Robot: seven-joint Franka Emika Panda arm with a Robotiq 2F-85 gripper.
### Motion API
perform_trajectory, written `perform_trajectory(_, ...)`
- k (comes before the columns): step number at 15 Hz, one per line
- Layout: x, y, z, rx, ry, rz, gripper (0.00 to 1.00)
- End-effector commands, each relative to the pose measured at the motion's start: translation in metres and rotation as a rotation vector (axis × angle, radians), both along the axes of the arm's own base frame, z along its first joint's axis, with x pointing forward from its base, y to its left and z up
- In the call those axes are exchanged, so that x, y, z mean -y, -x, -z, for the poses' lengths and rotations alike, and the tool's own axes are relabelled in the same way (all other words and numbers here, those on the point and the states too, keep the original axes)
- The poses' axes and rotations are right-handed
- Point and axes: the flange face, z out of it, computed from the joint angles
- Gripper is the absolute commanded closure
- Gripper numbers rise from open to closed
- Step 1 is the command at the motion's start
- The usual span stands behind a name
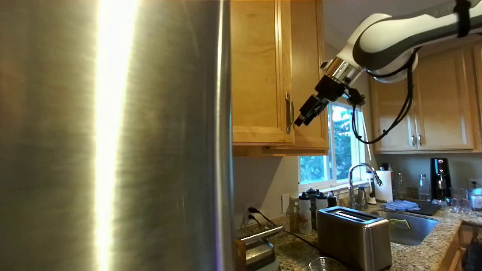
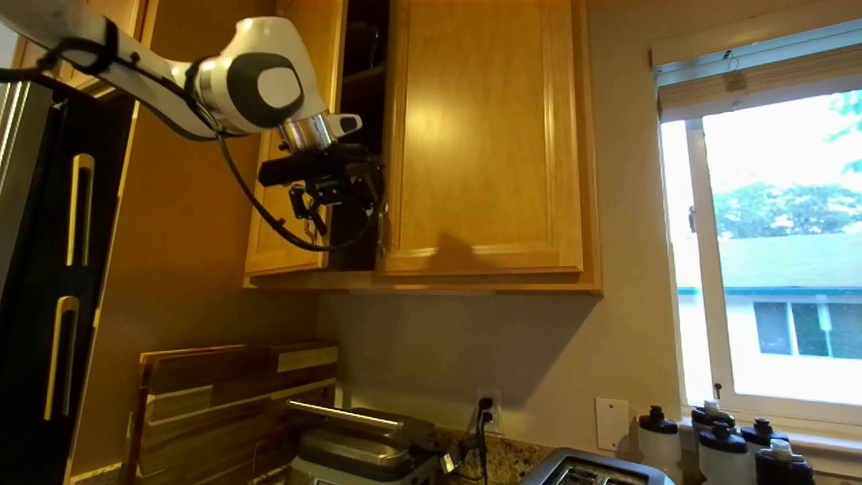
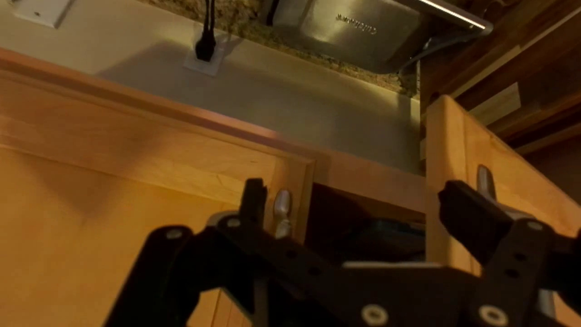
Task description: Open the overhead cabinet doors
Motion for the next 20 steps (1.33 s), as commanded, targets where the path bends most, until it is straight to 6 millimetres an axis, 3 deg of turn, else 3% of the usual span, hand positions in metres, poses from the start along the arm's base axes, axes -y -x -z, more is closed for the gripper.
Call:
perform_trajectory(1, -0.003, -0.041, 0.002, 0.039, -0.03, -0.174, 0.0)
perform_trajectory(6, -0.01, -0.069, 0.014, 0.047, -0.034, -0.373, 0.0)
perform_trajectory(9, -0.017, -0.072, 0.016, 0.053, -0.045, -0.456, 0.0)
perform_trajectory(12, -0.036, -0.061, 0.022, 0.032, 0.002, -0.528, 0.0)
perform_trajectory(16, -0.045, -0.04, 0.018, 0.035, 0.061, -0.598, 0.0)
perform_trajectory(20, -0.065, -0.004, 0.02, -0.029, 0.084, -0.636, 0.0)
